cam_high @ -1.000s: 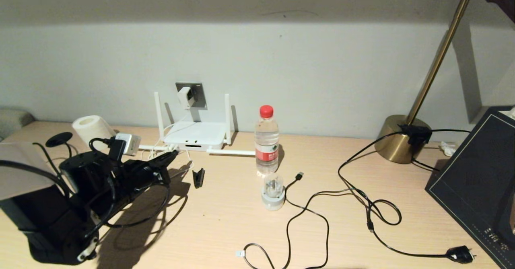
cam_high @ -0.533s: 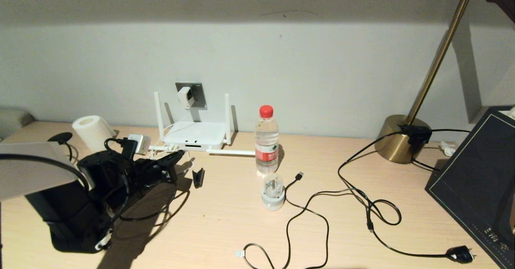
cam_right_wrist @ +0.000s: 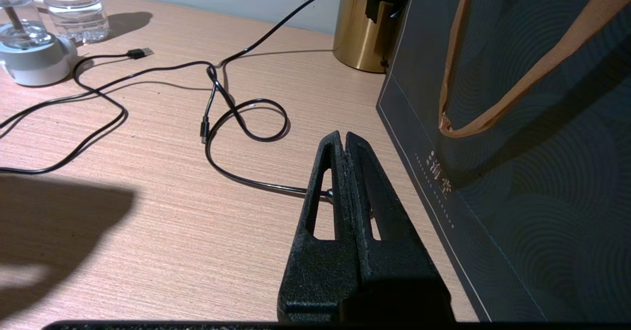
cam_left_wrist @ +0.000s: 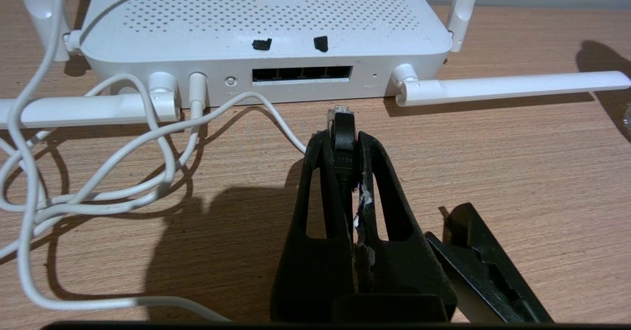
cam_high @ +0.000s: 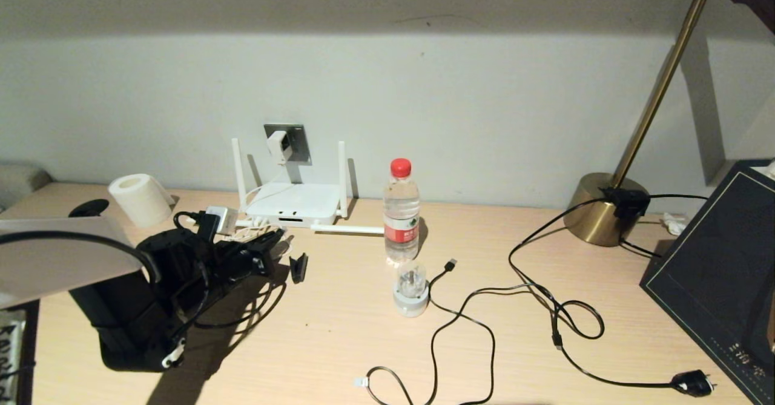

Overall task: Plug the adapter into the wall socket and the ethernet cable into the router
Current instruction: Align cable and router interface

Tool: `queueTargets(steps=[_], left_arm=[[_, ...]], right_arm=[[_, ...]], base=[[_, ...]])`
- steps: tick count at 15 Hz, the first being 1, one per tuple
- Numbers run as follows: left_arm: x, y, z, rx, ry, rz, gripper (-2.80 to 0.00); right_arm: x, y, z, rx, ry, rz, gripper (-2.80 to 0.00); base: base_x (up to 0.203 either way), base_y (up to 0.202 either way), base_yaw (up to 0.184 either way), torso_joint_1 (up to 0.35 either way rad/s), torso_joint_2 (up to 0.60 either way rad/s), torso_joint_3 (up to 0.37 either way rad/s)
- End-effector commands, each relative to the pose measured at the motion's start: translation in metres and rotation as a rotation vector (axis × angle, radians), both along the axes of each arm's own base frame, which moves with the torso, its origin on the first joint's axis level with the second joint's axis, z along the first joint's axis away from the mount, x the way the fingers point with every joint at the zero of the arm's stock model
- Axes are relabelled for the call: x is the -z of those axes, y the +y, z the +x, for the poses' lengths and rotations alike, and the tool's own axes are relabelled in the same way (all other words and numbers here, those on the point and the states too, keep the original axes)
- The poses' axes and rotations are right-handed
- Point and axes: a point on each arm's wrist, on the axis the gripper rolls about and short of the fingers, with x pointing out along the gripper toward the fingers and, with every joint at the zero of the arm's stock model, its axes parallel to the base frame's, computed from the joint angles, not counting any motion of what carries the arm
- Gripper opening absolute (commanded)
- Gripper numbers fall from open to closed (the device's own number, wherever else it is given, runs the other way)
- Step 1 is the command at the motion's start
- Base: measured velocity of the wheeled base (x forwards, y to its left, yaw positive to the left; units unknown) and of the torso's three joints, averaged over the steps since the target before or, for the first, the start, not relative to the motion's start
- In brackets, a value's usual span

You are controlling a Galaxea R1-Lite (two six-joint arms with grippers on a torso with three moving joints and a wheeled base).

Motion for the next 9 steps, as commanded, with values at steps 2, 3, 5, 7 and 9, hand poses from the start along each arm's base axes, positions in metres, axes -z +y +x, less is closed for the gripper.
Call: queueTargets(steps=[2,3,5,7,9], left_arm=[[0.0069,0.0002,0.0029,0.002,0.008,0.002,-2.8],[0.0044,0.0007,0.0026,0.0,0.002,0.0,-2.8],[0.0027,0.0019,0.0016,-0.007,0.0,-0.001,-2.8],[0.0034,0.0021,0.002,-0.013,0.004,-0.009,-2.8],[0.005,0.002,0.0038,-0.016,0.008,-0.02,-2.8]], right_arm=[[0.0097,0.0,0.0029,-0.001,0.036,-0.001,-2.8],[0.0097,0.0,0.0029,-0.001,0.036,-0.001,-2.8],[0.0097,0.0,0.0029,-0.001,0.036,-0.001,-2.8],[0.0097,0.0,0.0029,-0.001,0.036,-0.001,-2.8],[0.0097,0.0,0.0029,-0.001,0.036,-0.001,-2.8]], base=[[0.0,0.0,0.0,0.0,0.0,0.0],[0.0,0.0,0.0,0.0,0.0,0.0],[0.0,0.0,0.0,0.0,0.0,0.0],[0.0,0.0,0.0,0.0,0.0,0.0],[0.0,0.0,0.0,0.0,0.0,0.0]])
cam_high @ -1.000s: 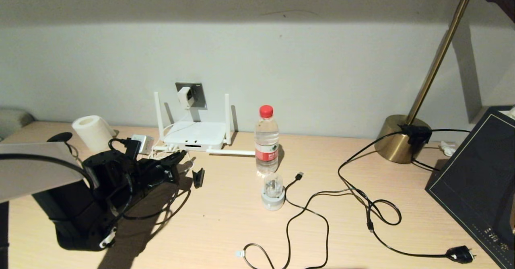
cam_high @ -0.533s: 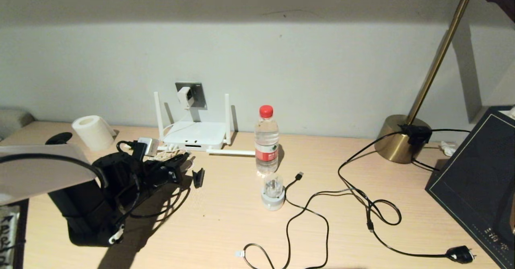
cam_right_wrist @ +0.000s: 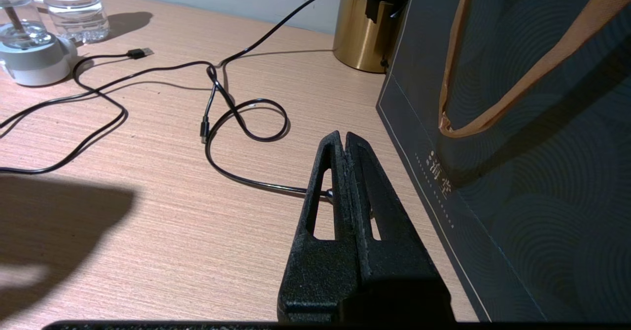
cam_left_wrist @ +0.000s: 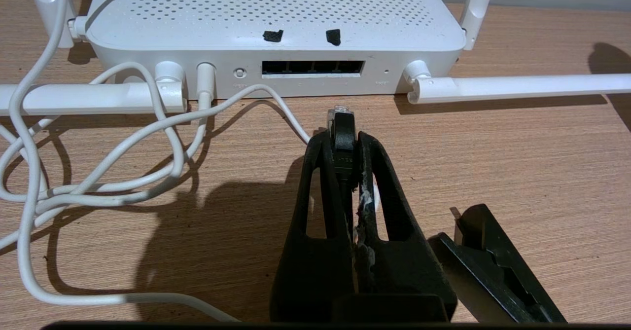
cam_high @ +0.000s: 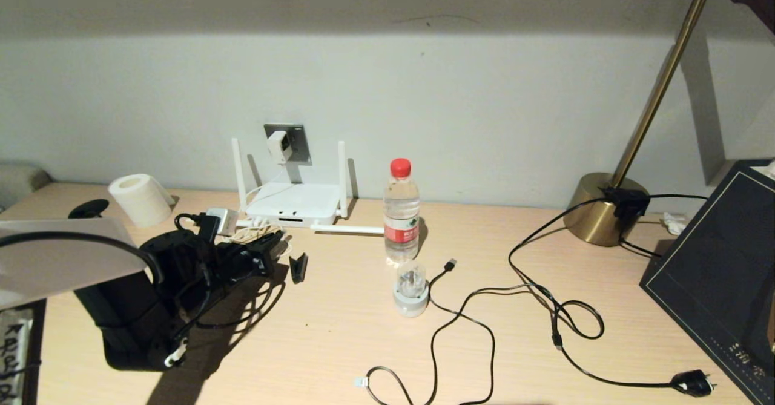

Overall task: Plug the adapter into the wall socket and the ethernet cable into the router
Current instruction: Align cable and router interface

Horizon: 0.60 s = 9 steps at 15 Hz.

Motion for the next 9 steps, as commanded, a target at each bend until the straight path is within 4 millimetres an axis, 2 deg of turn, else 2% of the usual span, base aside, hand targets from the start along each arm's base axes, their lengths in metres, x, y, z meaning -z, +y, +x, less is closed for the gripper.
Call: queueTargets(steps=[1,9], left_arm=[[-0.0003,-0.0001,0.0014,0.001,-0.01,-0.002,-2.8],[-0.0066,0.0027,0.0089,-0.032,-0.046,-0.005,-2.8]], right_arm=[[0.0097,0.0,0.0029,-0.001,0.036,-0.001,-2.8],[0.0097,0.0,0.0029,-0.001,0.036,-0.001,-2.8]], base=[[0.0,0.0,0.0,0.0,0.0,0.0],[0.0,0.0,0.0,0.0,0.0,0.0]])
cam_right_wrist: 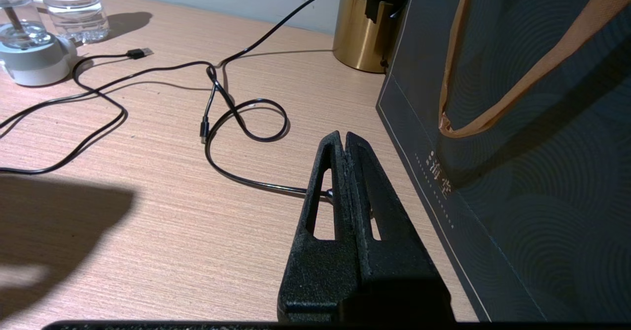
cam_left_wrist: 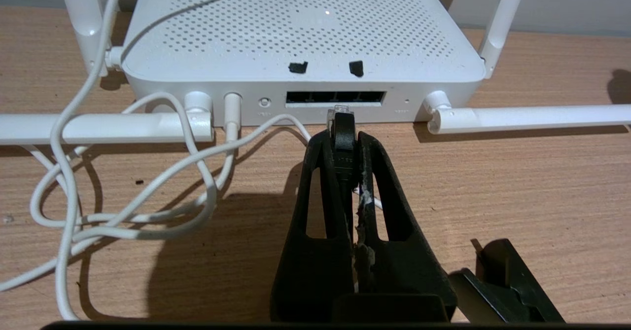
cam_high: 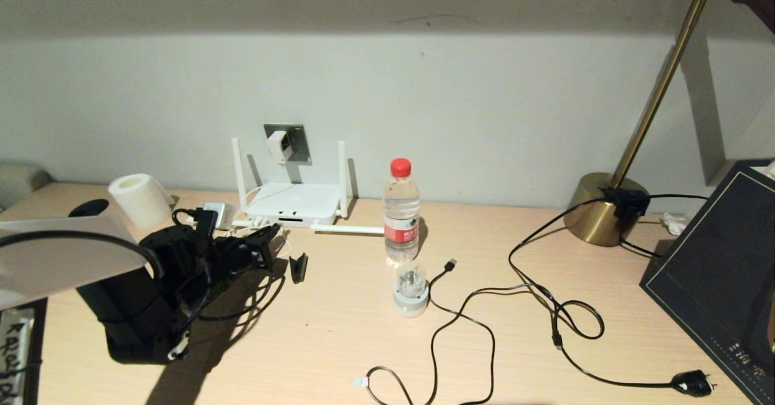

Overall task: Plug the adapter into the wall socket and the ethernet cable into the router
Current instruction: Align cable and router interface

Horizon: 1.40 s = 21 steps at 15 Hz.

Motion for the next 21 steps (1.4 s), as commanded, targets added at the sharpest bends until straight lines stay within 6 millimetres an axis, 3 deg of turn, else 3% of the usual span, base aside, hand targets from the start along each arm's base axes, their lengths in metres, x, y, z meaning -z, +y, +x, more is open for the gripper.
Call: queueTargets(steps=[1,21], left_arm=[[-0.001,0.001,0.002,0.0,-0.015,-0.001,-2.8],[0.006,0.003,0.012,-0.005,-0.014,-0.014,-2.8]], right_arm=[[0.01,0.0,0.003,0.0,0.036,-0.001,-2.8],[0.01,0.0,0.003,0.0,0.036,-0.001,-2.8]], base=[[0.0,0.0,0.0,0.0,0.0,0.0],[0.0,0.0,0.0,0.0,0.0,0.0]])
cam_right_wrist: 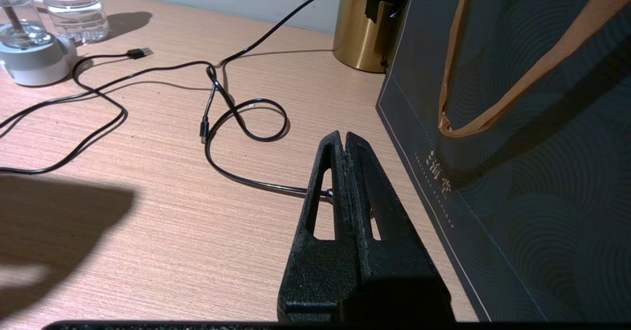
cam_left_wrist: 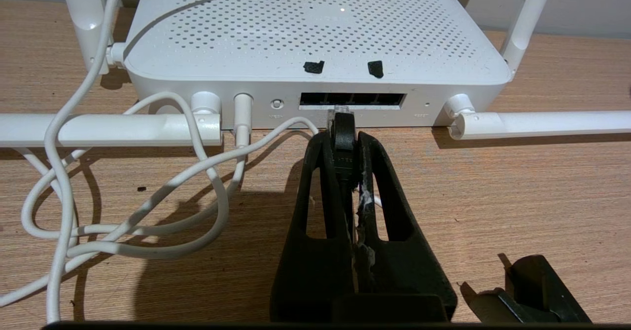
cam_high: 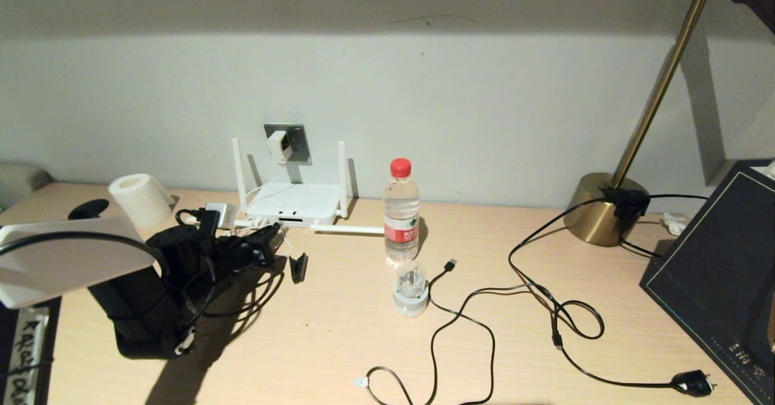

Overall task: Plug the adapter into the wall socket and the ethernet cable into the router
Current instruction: Align cable and router interface

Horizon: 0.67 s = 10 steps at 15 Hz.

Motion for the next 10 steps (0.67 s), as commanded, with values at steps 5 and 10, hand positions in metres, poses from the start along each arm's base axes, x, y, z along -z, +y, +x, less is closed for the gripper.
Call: queueTargets(steps=[5,10], left_arm=[[-0.003,0.0046,0.0028,-0.016,-0.021,-0.001,-2.8],[0.0012,0.0105,0.0052,-0.03,-0.015,-0.002,-2.8]], right_arm=[[0.0097,0.0,0.0029,-0.001,0.036,-0.001,-2.8],[0.0097,0.0,0.0029,-0.001,0.036,-0.001,-2.8]], base=[[0.0,0.0,0.0,0.0,0.0,0.0],[0.0,0.0,0.0,0.0,0.0,0.0]])
